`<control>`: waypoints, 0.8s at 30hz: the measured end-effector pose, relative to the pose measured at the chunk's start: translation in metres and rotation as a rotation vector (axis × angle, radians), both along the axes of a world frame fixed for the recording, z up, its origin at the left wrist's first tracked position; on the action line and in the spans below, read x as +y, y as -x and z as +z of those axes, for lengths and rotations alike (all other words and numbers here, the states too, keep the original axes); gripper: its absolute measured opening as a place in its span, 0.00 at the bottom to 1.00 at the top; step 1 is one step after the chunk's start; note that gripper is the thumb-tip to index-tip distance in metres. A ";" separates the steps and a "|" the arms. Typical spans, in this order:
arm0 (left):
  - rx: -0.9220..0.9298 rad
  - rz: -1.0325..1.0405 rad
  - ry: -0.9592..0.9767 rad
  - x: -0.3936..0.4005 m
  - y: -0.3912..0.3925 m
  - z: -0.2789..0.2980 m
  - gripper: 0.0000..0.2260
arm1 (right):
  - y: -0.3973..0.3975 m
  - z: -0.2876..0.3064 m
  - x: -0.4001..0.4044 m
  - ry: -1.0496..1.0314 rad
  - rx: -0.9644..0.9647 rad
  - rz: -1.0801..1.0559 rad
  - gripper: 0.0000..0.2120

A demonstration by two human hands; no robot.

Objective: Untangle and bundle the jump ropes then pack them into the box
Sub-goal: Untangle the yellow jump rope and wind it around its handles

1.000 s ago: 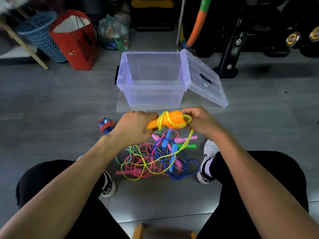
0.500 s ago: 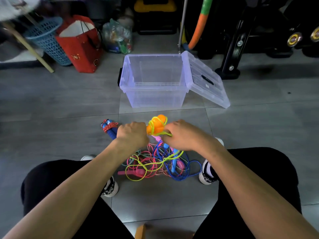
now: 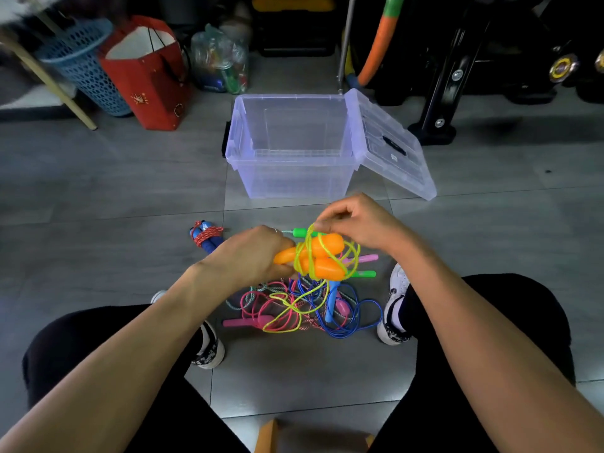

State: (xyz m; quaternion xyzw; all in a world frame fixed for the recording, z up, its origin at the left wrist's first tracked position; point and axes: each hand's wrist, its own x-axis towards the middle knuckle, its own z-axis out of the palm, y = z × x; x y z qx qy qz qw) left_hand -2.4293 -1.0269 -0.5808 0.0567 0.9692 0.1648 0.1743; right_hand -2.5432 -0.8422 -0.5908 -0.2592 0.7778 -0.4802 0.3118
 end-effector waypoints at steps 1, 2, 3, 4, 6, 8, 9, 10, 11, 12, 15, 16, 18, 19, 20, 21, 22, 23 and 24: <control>0.004 0.032 -0.080 -0.003 0.000 0.001 0.11 | 0.000 -0.004 0.001 0.019 -0.078 -0.030 0.01; 0.005 0.063 -0.133 -0.005 -0.002 0.003 0.12 | 0.000 -0.008 0.002 0.030 -0.150 -0.053 0.03; 0.003 0.091 -0.170 -0.006 -0.003 0.006 0.15 | -0.002 -0.012 0.002 0.035 -0.202 -0.066 0.05; 0.008 0.113 -0.198 -0.006 -0.005 0.008 0.16 | -0.003 -0.016 0.001 0.040 -0.238 -0.080 0.08; 0.042 0.130 -0.237 -0.006 -0.009 0.012 0.18 | -0.007 -0.016 0.002 0.067 -0.287 -0.092 0.11; 0.080 0.134 -0.279 -0.004 -0.013 0.014 0.20 | -0.009 -0.014 0.004 0.113 -0.354 -0.073 0.14; 0.099 0.154 -0.302 -0.002 -0.015 0.015 0.20 | -0.010 -0.014 0.006 0.152 -0.410 -0.036 0.16; 0.120 0.193 -0.325 -0.001 -0.017 0.015 0.20 | -0.012 -0.013 0.007 0.205 -0.487 0.000 0.17; 0.148 0.238 -0.351 -0.001 -0.018 0.014 0.21 | -0.015 -0.014 0.008 0.261 -0.556 0.011 0.18; 0.174 0.280 -0.386 0.000 -0.019 0.015 0.21 | -0.018 -0.016 0.008 0.269 -0.566 -0.006 0.16; 0.169 0.406 -0.452 -0.001 -0.018 0.018 0.20 | -0.023 -0.027 0.000 0.091 -0.348 -0.086 0.13; 0.156 0.457 -0.452 -0.002 -0.016 0.017 0.20 | -0.024 -0.028 -0.003 0.014 -0.255 -0.084 0.13; 0.109 0.548 -0.476 -0.004 -0.012 0.013 0.18 | -0.032 -0.024 -0.010 -0.115 -0.058 -0.033 0.13; 0.078 0.576 -0.513 -0.005 -0.010 0.010 0.16 | -0.036 -0.024 -0.012 -0.178 0.065 0.003 0.15; 0.050 0.591 -0.562 -0.007 -0.008 0.007 0.15 | -0.041 -0.021 -0.014 -0.235 0.182 0.040 0.17; 0.024 0.595 -0.611 -0.007 -0.008 0.005 0.14 | -0.046 -0.019 -0.015 -0.272 0.273 0.065 0.19; 0.000 0.591 -0.658 -0.008 -0.008 0.005 0.13 | -0.049 -0.018 -0.016 -0.297 0.330 0.082 0.21; -0.021 0.587 -0.710 -0.009 -0.008 0.006 0.11 | -0.050 -0.018 -0.016 -0.325 0.358 0.087 0.21; -0.038 0.592 -0.762 -0.010 -0.008 0.007 0.10 | -0.050 -0.017 -0.016 -0.363 0.365 0.084 0.21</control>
